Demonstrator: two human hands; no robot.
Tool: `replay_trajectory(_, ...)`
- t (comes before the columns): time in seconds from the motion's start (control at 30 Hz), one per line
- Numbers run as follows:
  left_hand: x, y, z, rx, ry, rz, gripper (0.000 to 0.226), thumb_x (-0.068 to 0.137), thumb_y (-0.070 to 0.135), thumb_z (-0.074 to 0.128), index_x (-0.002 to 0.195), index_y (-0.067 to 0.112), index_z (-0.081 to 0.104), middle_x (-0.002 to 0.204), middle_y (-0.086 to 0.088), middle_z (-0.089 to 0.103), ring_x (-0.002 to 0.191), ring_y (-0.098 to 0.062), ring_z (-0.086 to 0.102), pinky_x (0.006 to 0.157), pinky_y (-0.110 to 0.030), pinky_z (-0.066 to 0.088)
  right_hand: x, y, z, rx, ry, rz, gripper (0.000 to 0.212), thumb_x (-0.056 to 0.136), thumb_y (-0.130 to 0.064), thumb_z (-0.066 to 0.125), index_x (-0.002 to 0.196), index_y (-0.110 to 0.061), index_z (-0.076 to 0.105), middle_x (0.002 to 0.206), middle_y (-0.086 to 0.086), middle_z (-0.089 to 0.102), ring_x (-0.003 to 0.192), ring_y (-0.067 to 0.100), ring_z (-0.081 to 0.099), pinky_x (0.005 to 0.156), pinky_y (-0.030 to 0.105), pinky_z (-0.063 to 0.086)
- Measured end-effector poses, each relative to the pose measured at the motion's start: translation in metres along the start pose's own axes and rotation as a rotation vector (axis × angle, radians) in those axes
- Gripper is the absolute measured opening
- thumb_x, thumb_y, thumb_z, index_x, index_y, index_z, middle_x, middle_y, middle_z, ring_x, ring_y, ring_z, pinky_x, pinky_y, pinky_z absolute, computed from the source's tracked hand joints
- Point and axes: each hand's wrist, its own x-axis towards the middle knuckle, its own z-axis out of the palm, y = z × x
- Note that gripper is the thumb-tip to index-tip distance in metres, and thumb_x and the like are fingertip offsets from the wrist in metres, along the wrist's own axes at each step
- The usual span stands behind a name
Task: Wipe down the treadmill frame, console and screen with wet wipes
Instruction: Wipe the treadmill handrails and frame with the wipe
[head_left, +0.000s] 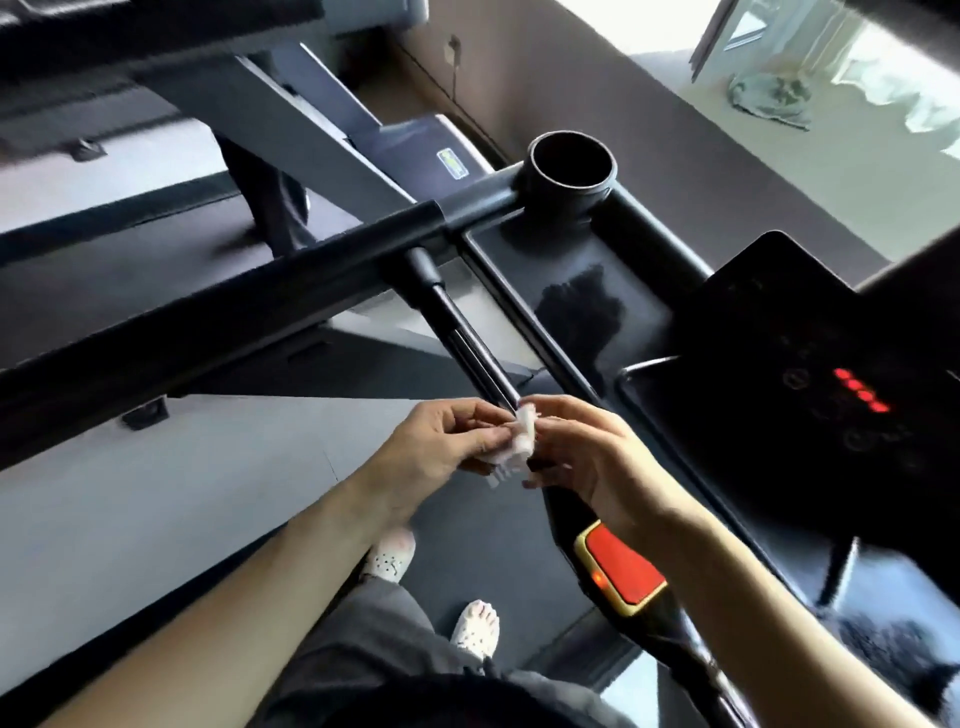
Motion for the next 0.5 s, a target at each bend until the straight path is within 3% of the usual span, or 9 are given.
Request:
replay_trajectory(0.17,-0.014,-0.002,-0.005,0.006,0.096,-0.026,0.011,0.098,0.007,0.064,0.098,0.006,0.075,0.088,-0.005,0.071,0.081,-0.012,0.064,0.072,-0.021,0.052,0.000,-0.008,-0.012,-0.037,-0.028,0.053,0.017,0.070,-0.008,0.081,0.077,-0.009,0.065,0.072,0.009,0.064,0.063,0.016,0.057,0.058,0.020,0.049)
replay_trajectory(0.23,-0.017,-0.004,-0.006,0.028,0.137,-0.034,0.012,0.099,0.007,0.064,0.092,0.009,0.074,0.082,-0.002,0.069,0.078,-0.011,0.061,0.071,-0.022,0.052,0.001,-0.010,-0.016,0.053,-0.053,0.053,0.025,0.070,-0.002,0.079,0.070,-0.010,0.057,0.080,0.013,0.064,0.068,0.019,0.061,0.063,0.023,0.053)
replay_trajectory(0.33,-0.020,-0.007,-0.003,-0.025,0.146,-0.040,0.013,0.100,0.009,0.061,0.091,0.009,0.071,0.084,-0.004,0.066,0.080,-0.013,0.060,0.077,-0.028,0.054,0.005,-0.007,-0.012,-0.011,-0.063,0.009,0.020,0.072,-0.004,0.074,0.072,-0.011,0.056,0.098,0.015,0.072,0.080,0.022,0.066,0.067,0.028,0.054)
replay_trajectory(0.4,-0.019,-0.009,0.002,-0.090,0.145,-0.050,0.011,0.099,0.011,0.059,0.091,0.009,0.067,0.090,-0.011,0.064,0.085,-0.019,0.060,0.079,-0.029,0.055,0.009,-0.005,-0.005,-0.094,-0.002,-0.004,0.023,0.073,0.002,0.078,0.083,-0.010,0.062,0.093,0.013,0.071,0.070,0.020,0.064,0.058,0.026,0.049)
replay_trajectory(0.5,-0.013,-0.015,0.012,-0.142,0.212,-0.057,0.016,0.100,0.008,0.051,0.089,0.010,0.062,0.090,-0.014,0.062,0.084,-0.022,0.059,0.069,-0.027,0.055,0.013,-0.005,0.001,-0.191,-0.034,0.058,0.026,0.083,0.007,0.074,0.106,-0.004,0.069,0.077,0.007,0.066,0.054,0.013,0.052,0.051,0.022,0.042)
